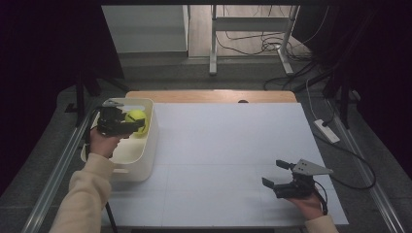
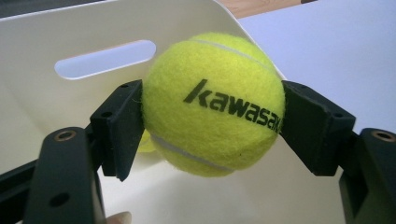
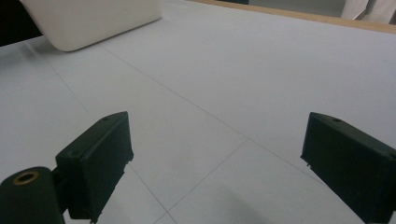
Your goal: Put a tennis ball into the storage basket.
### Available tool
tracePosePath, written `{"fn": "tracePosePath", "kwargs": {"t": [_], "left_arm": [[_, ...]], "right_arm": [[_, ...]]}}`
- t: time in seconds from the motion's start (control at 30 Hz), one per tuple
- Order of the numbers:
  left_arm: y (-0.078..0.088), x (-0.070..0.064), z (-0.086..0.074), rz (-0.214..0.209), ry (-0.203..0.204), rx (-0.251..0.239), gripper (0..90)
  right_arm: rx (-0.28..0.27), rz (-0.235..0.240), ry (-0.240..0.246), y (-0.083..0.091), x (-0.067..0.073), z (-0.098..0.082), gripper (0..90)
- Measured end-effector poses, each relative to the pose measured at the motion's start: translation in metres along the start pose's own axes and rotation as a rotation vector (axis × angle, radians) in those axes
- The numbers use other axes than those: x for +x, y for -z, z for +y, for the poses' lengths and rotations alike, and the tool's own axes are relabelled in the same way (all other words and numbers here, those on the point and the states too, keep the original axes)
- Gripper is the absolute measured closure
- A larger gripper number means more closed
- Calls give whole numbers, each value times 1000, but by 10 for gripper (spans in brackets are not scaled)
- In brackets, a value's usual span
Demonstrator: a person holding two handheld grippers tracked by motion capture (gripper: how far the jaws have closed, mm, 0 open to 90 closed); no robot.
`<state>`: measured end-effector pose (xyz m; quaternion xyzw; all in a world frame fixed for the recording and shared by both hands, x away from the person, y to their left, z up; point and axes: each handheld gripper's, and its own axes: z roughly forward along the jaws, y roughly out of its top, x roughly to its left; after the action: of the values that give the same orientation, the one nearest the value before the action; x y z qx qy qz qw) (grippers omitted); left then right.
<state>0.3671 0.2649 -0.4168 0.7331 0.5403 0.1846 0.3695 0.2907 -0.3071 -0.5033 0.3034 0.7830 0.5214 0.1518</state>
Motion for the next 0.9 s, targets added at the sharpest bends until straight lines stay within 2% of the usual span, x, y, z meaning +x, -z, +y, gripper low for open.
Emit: {"fn": "tracePosePath", "kwargs": {"t": [0.47,0.53,0.6,0.73,0.77,0.83,0.9], "left_arm": [[6,1,-1,15,-15,-26,260],[8,1,0,26,-10,-52,226],[9,2,1,28,5,-63,146],[15,0,4,12,22,-112,96],[15,0,4,12,22,-112,88],[18,-1,5,-18,47,-139,73],[20,-3,5,-37,48,-158,66]], "right_arm": [[-2,-2,2,0,0,0,80],[-2,-2,0,0,-1,0,80],[0,-5,-1,1,-1,0,80],[-3,-4,1,1,-1,0,80],[-3,-4,1,1,-1,0,80],[0,-6,1,1,-1,1,81],[-1,-6,1,1,-1,1,81]]}}
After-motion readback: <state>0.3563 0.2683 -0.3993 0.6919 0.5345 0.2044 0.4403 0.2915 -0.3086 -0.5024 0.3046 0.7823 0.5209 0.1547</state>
